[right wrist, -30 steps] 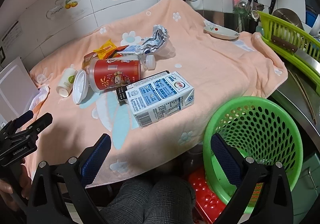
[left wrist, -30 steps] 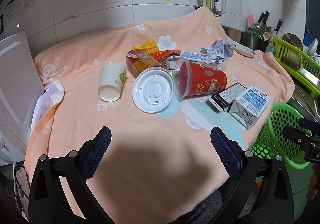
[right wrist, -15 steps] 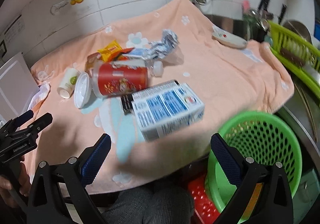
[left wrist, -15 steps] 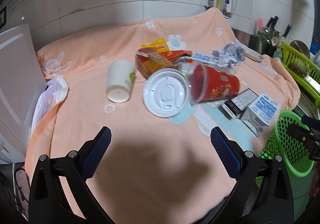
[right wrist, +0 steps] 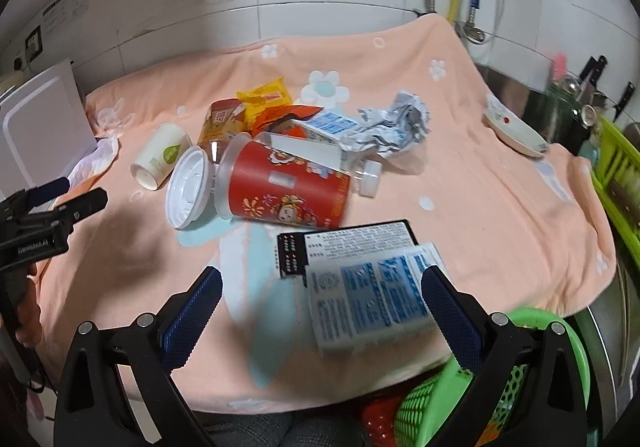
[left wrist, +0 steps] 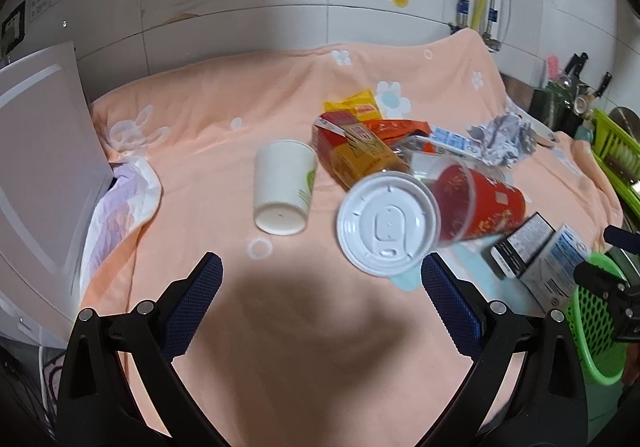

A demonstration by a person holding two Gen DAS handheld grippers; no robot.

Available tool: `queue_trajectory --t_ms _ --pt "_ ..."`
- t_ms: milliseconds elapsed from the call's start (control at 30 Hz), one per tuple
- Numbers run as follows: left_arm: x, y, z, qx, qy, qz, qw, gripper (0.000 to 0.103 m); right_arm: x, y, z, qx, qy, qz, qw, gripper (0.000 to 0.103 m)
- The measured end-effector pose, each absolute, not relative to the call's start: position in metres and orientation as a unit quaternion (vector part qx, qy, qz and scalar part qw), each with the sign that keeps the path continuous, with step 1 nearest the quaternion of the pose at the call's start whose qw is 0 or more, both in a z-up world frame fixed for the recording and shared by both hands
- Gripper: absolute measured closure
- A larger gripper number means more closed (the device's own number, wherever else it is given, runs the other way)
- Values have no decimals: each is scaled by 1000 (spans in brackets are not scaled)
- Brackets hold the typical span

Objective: Collect trash
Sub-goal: 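Reach the left tool to the white paper cup while the right tool reaches the red cup, then grasp the white paper cup with the left tool while the right tool grasps the red cup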

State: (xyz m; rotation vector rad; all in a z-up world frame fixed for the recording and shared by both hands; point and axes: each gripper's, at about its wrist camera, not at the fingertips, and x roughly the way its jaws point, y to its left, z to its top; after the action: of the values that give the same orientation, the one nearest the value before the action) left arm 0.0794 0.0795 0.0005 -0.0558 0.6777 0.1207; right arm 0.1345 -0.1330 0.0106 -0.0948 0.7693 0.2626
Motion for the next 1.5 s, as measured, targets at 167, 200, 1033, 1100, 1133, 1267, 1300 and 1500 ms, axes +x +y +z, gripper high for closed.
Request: queue_trajectory --t_ms 167,200,1033,1100,1133,1267,1300,1500 --pt "86 83 -4 -27 340 66 938 5 143 -125 5 -52 379 139 913 6" --pt "88 84 -4 -26 341 68 937 5 144 -123 4 -55 379 141 913 6" --pt "184 155 -18 -82 408 50 908 5 222 -49 -25 -319 353 255 842 6" --pt "193 159 -22 -90 414 44 905 5 228 -43 -30 -345 347 259 833 6" --pt "198 160 -24 -94 417 38 903 5 231 -40 -32 -356 346 263 827 6" --pt "220 162 -35 -114 439 12 891 5 238 -30 -41 -399 334 272 809 6" --pt "225 161 -38 -112 445 9 888 5 240 -27 -44 -412 329 273 804 6" --pt "249 164 -54 -119 473 10 873 8 246 -16 -55 -451 317 273 789 8"
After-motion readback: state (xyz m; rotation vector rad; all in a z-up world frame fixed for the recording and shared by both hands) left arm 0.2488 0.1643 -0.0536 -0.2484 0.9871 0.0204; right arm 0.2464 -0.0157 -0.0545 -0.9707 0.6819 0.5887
